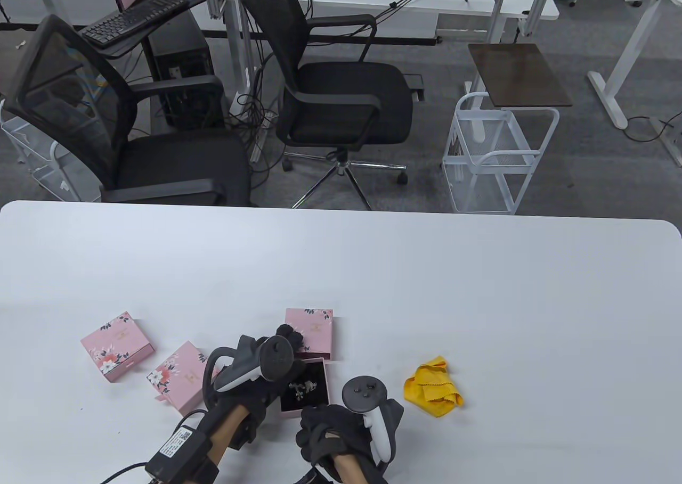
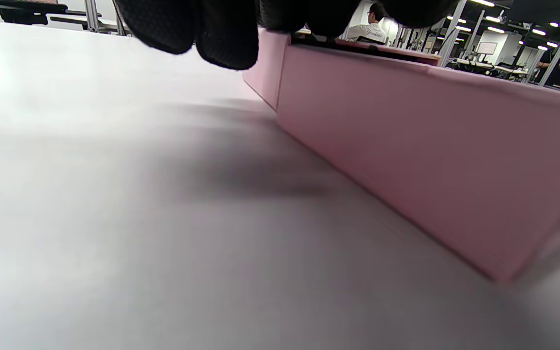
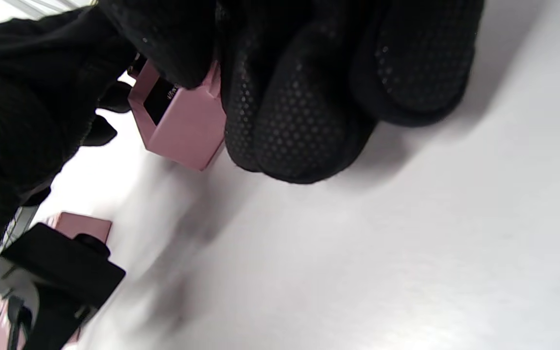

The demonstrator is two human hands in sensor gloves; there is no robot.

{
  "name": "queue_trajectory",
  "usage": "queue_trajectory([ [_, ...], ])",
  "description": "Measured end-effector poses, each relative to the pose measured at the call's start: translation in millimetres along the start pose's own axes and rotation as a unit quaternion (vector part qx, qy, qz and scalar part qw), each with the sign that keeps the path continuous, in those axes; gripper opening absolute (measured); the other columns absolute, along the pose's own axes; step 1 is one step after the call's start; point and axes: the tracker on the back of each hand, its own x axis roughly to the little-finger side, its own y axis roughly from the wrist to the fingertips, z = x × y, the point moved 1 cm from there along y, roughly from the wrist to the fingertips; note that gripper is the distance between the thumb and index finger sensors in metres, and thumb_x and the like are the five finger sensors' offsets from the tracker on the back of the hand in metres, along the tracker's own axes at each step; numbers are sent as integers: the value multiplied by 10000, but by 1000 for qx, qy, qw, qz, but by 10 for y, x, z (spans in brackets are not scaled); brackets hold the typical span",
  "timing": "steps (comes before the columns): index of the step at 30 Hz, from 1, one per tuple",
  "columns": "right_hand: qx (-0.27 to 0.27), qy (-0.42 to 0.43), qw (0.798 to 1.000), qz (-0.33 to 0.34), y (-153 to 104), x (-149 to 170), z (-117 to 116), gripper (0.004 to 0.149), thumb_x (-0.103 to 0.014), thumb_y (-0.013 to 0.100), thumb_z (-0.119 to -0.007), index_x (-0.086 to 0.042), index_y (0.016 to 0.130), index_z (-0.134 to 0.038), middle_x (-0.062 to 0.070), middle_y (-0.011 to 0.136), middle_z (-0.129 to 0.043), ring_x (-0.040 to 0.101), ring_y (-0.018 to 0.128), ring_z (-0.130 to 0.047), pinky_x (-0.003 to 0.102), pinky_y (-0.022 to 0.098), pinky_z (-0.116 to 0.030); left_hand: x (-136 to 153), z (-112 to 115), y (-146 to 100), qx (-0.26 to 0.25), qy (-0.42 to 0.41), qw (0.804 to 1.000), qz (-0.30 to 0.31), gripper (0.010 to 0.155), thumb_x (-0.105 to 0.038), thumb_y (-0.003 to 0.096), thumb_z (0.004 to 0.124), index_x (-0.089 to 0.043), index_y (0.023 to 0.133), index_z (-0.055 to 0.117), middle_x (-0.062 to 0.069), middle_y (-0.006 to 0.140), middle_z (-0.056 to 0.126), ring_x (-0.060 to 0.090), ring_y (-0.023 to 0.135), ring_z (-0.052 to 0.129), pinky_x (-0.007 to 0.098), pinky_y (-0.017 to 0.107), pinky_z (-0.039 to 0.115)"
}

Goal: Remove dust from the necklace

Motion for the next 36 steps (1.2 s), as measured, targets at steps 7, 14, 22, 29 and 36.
queue_trajectory([
  [7, -3, -114, 993, 34, -202, -210, 316, 474, -381, 663, -742, 27, 898, -801, 179, 689, -979, 326, 446, -1015, 473, 421, -845, -30, -252, -147, -48, -26, 998, 9, 647, -558, 573, 569, -315, 1154, 418, -25, 1254, 375, 254, 1081, 581, 541, 766, 573],
  [14, 164, -257, 940, 151, -236, -729, 454, 414, -340, 644, -774, -53, 942, -779, 159, 750, -948, 333, 517, -985, 490, 478, -820, 127, -554, -685, -120, -64, 991, 13, 640, -556, 579, 586, -314, 1155, 447, -16, 1254, 421, 258, 1071, 606, 534, 759, 593],
  [22, 209, -376, 876, 219, 29, -789, 130, 460, -300, 628, -786, -126, 1043, -692, 239, 1003, -723, 460, 797, -777, 586, 640, -661, 505, -347, -795, -134, -113, 984, -27, 634, -553, 583, 607, -298, 1152, 491, 13, 1247, 484, 301, 1045, 640, 544, 741, 611],
  [29, 149, -412, 876, 202, 119, -709, 104, 454, -279, 655, -738, -157, 1083, -651, 317, 1121, -522, 554, 901, -605, 628, 682, -573, 422, -278, -788, -130, -82, 988, -24, 633, -552, 582, 608, -298, 1150, 490, 10, 1243, 488, 291, 1038, 650, 533, 738, 621],
  [36, 140, -431, 871, 191, 149, -665, 64, 480, -295, 646, -768, -167, 1091, -643, 330, 1128, -497, 569, 904, -581, 635, 684, -563, 409, -267, -804, -132, -70, 988, -26, 633, -551, 580, 611, -297, 1148, 493, 9, 1240, 496, 297, 1032, 655, 528, 736, 625],
])
